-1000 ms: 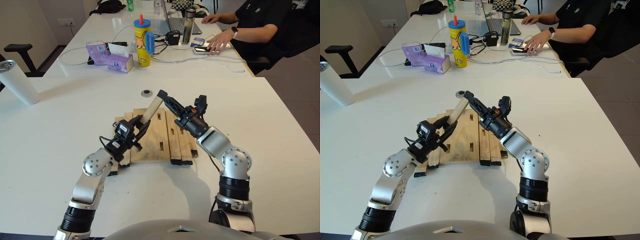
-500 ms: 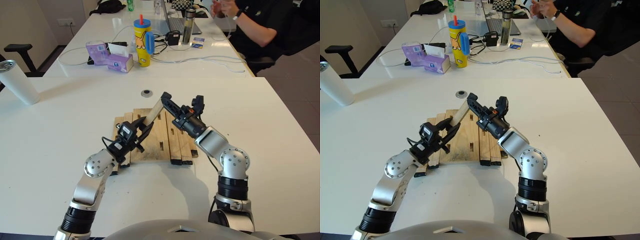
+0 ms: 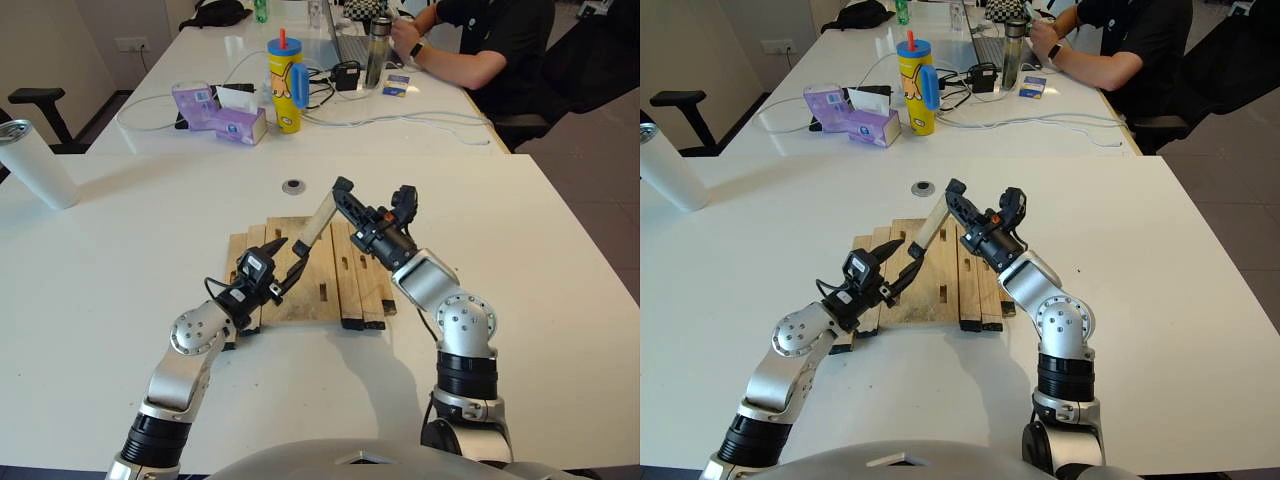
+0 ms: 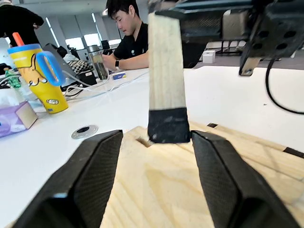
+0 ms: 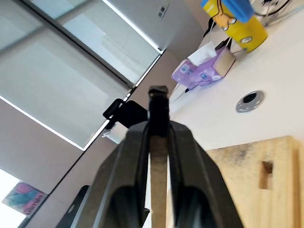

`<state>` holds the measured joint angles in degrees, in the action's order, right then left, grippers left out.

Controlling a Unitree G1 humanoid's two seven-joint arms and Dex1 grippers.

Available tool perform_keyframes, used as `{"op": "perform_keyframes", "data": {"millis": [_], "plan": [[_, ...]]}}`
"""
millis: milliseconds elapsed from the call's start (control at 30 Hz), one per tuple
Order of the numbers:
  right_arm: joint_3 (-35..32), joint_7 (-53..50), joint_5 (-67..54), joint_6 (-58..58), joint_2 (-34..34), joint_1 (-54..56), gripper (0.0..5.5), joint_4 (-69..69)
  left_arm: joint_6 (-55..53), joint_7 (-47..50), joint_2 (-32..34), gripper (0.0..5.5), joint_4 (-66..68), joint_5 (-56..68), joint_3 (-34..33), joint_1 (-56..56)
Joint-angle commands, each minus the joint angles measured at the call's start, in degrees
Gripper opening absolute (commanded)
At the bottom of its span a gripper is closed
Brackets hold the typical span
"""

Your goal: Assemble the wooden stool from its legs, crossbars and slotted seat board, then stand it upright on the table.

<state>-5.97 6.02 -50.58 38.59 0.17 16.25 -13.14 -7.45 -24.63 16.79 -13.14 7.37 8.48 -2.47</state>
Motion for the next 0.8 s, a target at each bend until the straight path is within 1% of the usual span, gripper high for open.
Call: {"op": "perform_keyframes", "data": {"millis": [33,100,267,500,600,700,800], "plan": [[3.6,-0.8,12.1,-7.5,-2.1,-4.7,0.41,-1.9,-2.5,5.6,-2.5,2.69,2.7,2.6,-7.1,0.5],[2.4,-2.8,13.0,-9.0,-0.2,-6.3,0.41,-2.5,-3.0,8.5,-3.8,2.69,3.6,3.9,-10.6,1.2],[2.7,-4.5,14.9,-11.1,2.4,-8.3,0.41,-4.2,-5.4,12.5,-5.3,1.95,4.2,6.3,-15.7,1.7],[4.7,-6.2,19.9,-16.4,6.3,-12.4,0.41,-4.5,-8.3,13.0,-4.7,0.94,2.9,7.1,-17.2,1.3],[3.6,-7.9,18.9,-18.0,8.9,-13.3,0.41,-2.8,-9.4,13.5,-4.4,0.42,3.5,7.3,-18.1,1.7],[3.5,-8.5,18.3,-19.6,9.5,-13.9,0.41,-1.7,-11.1,13.0,-3.9,0.38,3.7,7.5,-18.1,2.5],[2.6,-8.4,15.3,-21.1,10.8,-14.3,0.41,-0.1,-11.6,12.5,-3.4,0.38,3.9,7.5,-18.3,3.1]]}}
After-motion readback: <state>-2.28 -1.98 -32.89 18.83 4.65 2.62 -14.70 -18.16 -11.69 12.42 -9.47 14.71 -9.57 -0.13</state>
